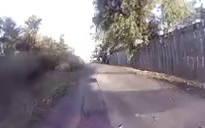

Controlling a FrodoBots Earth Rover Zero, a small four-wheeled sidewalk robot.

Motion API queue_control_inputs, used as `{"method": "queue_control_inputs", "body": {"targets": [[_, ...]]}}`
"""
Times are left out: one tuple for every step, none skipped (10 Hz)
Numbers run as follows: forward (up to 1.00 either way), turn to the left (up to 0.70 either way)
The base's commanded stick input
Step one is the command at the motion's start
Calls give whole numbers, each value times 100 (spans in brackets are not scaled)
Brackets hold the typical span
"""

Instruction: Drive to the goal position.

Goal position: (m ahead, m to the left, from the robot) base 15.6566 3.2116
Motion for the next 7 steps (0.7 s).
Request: {"method": "queue_control_inputs", "body": {"targets": [[100,0],[100,0],[100,0],[100,0],[100,0],[100,0],[100,0]]}}
